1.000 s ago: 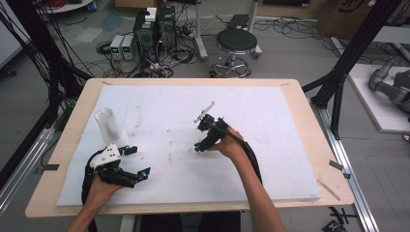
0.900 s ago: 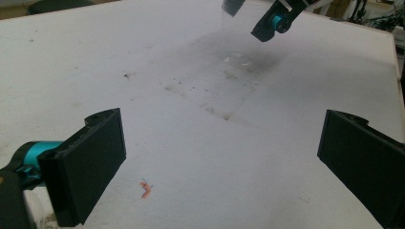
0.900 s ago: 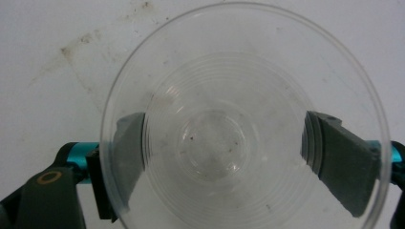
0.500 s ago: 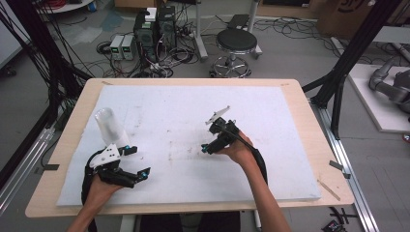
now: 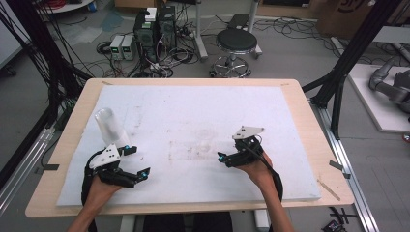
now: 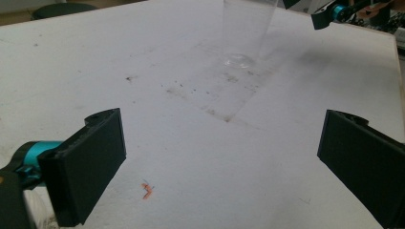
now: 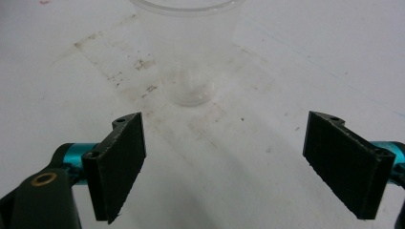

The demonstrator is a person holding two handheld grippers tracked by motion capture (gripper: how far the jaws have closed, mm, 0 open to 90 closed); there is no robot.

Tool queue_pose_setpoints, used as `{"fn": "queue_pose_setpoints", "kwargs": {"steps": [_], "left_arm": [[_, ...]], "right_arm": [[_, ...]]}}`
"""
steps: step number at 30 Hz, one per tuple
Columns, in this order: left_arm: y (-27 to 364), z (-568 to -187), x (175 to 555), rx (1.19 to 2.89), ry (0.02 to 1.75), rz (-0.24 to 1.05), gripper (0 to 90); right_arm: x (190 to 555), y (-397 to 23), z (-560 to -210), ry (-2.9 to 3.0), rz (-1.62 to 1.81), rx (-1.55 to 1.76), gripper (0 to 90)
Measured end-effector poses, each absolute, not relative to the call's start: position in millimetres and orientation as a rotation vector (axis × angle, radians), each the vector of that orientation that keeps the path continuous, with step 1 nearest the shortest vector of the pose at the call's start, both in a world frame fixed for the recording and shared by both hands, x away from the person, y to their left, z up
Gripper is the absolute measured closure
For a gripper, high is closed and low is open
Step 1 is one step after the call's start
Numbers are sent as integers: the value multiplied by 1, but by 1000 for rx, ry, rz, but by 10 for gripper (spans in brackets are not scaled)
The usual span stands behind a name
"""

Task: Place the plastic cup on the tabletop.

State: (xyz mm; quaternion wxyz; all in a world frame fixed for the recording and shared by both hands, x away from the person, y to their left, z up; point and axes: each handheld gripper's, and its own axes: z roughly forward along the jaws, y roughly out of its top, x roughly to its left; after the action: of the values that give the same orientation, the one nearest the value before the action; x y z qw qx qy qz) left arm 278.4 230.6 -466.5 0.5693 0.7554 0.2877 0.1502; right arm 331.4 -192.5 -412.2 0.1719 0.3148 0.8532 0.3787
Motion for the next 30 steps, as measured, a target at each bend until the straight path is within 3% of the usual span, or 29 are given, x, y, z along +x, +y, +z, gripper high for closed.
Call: {"fn": "queue_pose_setpoints", "kwargs": {"steps": [12,30], "left_arm": [[232,-467,276,1752,689,380,24],[234,-467,274,1717,705,400,24]], "right_arm": [[304,-227,-425,2214,1265,885,142],[294,-269,-447,2021,1332,1012,142]]}}
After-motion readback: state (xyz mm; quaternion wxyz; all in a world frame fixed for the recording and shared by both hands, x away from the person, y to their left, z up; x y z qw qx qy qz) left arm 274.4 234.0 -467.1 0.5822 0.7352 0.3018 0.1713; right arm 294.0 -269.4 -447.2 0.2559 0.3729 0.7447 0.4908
